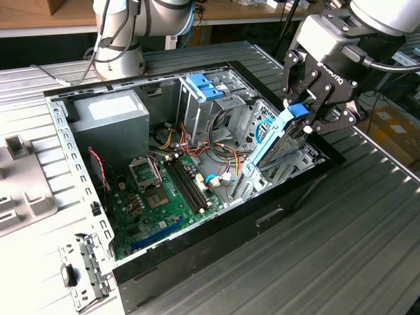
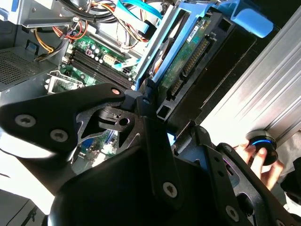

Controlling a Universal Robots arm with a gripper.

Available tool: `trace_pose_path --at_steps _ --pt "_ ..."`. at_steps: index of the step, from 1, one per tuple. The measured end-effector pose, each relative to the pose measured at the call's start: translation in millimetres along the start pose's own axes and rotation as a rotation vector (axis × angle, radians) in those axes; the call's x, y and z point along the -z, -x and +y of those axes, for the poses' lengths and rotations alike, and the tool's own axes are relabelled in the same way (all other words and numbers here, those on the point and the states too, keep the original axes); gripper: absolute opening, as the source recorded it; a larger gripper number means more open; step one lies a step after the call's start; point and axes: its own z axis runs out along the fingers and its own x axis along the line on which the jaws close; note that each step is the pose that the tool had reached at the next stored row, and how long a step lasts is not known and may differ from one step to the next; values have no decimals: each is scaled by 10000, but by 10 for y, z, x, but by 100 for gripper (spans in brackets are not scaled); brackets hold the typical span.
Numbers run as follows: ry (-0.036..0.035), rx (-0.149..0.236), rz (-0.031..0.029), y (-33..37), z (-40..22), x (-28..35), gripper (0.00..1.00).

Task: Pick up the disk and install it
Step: 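Insert the disk into the insertion slot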

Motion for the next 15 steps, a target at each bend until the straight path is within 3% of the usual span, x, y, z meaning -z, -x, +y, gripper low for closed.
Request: trace_pose_path --at_steps 5,8,15 --pt "1 0 1 0 0 -1 38" --pt "0 0 -1 0 0 -2 50" --pt "0 0 0 0 0 -2 49"
